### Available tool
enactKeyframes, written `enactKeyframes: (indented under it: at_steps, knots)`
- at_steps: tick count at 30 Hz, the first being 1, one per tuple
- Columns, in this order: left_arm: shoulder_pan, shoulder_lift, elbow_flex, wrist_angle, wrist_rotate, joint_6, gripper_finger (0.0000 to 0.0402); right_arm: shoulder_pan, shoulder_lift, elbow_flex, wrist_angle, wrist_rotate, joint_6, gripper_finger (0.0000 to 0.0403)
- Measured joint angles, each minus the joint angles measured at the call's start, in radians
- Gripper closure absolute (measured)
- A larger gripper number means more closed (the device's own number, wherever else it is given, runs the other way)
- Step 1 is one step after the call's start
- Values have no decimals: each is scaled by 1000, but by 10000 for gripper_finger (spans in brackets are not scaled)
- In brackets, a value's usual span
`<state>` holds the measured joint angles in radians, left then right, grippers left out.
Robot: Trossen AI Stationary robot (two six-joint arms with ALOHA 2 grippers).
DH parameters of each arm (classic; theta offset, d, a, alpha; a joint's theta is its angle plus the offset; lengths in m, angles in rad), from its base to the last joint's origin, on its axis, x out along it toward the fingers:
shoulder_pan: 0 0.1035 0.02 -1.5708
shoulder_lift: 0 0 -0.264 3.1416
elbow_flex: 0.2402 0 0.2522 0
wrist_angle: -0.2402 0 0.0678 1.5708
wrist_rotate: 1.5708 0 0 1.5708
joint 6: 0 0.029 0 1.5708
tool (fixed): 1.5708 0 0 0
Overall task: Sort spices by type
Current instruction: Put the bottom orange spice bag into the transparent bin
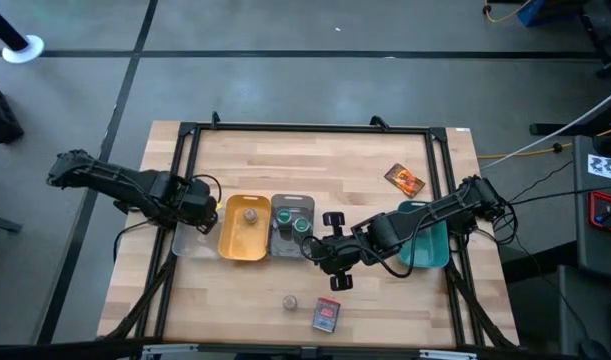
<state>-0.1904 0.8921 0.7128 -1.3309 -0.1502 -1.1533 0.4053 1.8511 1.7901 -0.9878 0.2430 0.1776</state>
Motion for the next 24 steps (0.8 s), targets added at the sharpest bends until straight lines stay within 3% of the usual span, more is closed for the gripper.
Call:
enactKeyframes:
  at_steps: [18,24]
  knots:
    - [140,-1,19,7,36,197,390,0,0,0,0,0,-2,393]
    - [160,-1,36,87,35,214,396,0,0,0,0,0,-2,393]
